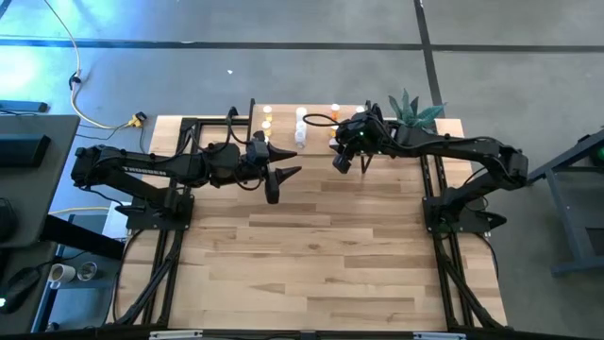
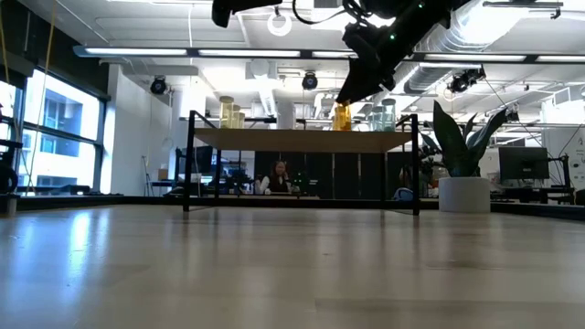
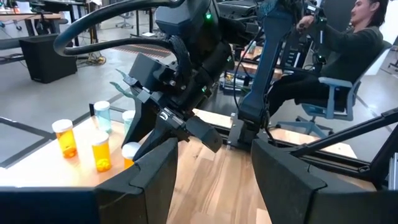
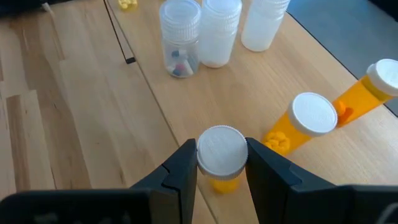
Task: Pick and place medicine bottles onto shelf by color
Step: Put the orange medicine bottle on the shelf aligned with the other orange medicine bottles
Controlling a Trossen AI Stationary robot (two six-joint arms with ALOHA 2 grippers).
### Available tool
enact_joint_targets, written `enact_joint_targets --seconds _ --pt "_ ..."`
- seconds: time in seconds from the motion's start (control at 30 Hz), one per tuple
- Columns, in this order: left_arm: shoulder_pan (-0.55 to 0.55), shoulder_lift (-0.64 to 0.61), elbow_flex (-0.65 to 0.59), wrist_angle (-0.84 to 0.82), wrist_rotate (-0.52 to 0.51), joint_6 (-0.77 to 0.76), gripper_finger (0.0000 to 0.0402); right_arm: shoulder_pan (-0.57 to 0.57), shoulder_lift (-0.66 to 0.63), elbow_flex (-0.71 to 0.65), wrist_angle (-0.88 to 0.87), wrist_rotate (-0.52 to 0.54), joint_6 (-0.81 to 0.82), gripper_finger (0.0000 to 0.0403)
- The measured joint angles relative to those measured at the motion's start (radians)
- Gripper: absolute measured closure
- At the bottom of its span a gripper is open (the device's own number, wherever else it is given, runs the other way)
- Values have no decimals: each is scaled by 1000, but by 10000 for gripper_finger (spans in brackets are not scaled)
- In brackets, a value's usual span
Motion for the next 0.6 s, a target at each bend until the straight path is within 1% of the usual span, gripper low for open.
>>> enact_joint_targets --seconds 0.23,0.5,0.6 --pt "0 0 0 0 0 7 206 0 0 0 -3 0 0 296" --pt "0 0 0 0 0 8 206 0 2 -1 -23 28 0 264" --pt "0 0 0 0 0 8 206 0 2 -1 -16 34 -4 258"
